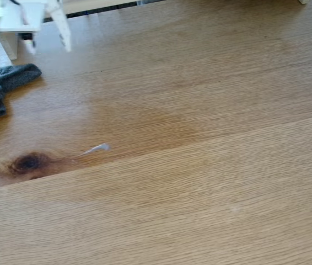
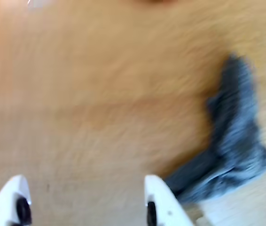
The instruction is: Clean the area in front of the robot
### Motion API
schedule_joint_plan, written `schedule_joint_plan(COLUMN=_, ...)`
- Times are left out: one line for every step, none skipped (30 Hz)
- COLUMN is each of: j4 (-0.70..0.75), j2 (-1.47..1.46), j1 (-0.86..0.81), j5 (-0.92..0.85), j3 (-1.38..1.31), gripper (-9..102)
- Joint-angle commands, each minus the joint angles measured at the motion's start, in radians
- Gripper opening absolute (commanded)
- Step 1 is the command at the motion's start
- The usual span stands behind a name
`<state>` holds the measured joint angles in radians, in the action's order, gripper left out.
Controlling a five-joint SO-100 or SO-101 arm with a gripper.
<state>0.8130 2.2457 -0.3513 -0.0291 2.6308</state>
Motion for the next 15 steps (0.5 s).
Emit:
schedule_joint_plan(j4=-0.026, j2=-0.152, j1=-0.127, j5=-0.009, j3=-0.339, gripper=27)
schedule_joint_plan(j4=-0.026, j2=-0.192, j1=-0.167, j5=-0.018, j3=-0.385, gripper=27)
schedule_joint_plan(j4=-0.026, j2=-0.232, j1=-0.207, j5=-0.031, j3=-0.426, gripper=28)
schedule_joint_plan(j4=-0.026, j2=-0.275, j1=-0.250, j5=-0.048, j3=-0.462, gripper=29)
schedule_joint_plan(j4=-0.028, j2=-0.319, j1=-0.293, j5=-0.067, j3=-0.497, gripper=30)
schedule_joint_plan(j4=-0.029, j2=-0.362, j1=-0.333, j5=-0.087, j3=-0.528, gripper=31)
schedule_joint_plan(j4=-0.023, j2=-0.408, j1=-0.370, j5=-0.109, j3=-0.549, gripper=31)
schedule_joint_plan(j4=-0.025, j2=-0.453, j1=-0.403, j5=-0.132, j3=-0.561, gripper=31)
schedule_joint_plan(j4=-0.041, j2=-0.497, j1=-0.436, j5=-0.155, j3=-0.565, gripper=32)
schedule_joint_plan(j4=-0.058, j2=-0.538, j1=-0.466, j5=-0.181, j3=-0.565, gripper=32)
schedule_joint_plan(j4=-0.075, j2=-0.580, j1=-0.494, j5=-0.201, j3=-0.565, gripper=31)
schedule_joint_plan(j4=-0.087, j2=-0.617, j1=-0.520, j5=-0.222, j3=-0.565, gripper=30)
schedule_joint_plan(j4=-0.092, j2=-0.649, j1=-0.543, j5=-0.244, j3=-0.565, gripper=29)
schedule_joint_plan(j4=-0.094, j2=-0.676, j1=-0.565, j5=-0.261, j3=-0.565, gripper=29)
schedule_joint_plan(j4=-0.095, j2=-0.699, j1=-0.583, j5=-0.276, j3=-0.565, gripper=29)
